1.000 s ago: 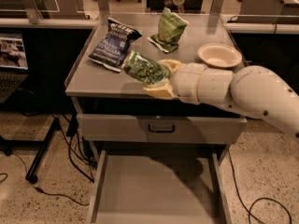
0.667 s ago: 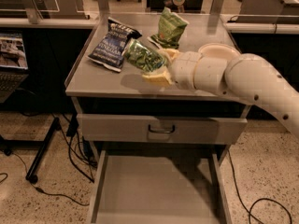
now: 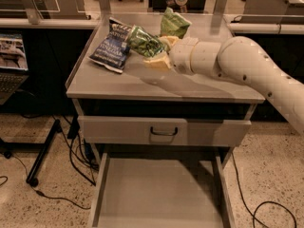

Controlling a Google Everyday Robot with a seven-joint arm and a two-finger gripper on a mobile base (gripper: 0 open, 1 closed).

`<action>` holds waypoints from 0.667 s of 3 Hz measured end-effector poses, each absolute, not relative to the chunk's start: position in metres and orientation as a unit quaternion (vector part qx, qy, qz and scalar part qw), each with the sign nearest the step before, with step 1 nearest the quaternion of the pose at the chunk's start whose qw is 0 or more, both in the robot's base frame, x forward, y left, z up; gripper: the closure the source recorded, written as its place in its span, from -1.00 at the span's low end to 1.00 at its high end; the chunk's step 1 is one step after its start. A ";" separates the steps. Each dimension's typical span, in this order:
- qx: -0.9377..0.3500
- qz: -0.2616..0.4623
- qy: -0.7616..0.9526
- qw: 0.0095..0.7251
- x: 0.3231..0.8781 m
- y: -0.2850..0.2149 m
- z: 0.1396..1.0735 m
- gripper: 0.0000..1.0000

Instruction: Pick green can from middle drawer and place on counter

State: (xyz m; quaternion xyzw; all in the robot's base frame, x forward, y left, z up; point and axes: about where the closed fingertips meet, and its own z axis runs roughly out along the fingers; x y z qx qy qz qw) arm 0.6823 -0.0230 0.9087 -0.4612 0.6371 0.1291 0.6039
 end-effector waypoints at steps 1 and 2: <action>-0.448 0.108 0.666 0.586 0.706 -0.028 0.893 1.00; -0.420 0.084 0.709 0.560 0.724 -0.048 0.867 0.74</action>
Offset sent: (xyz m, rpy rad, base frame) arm 0.0616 -0.0584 -0.0763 -0.1045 0.2068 -0.2970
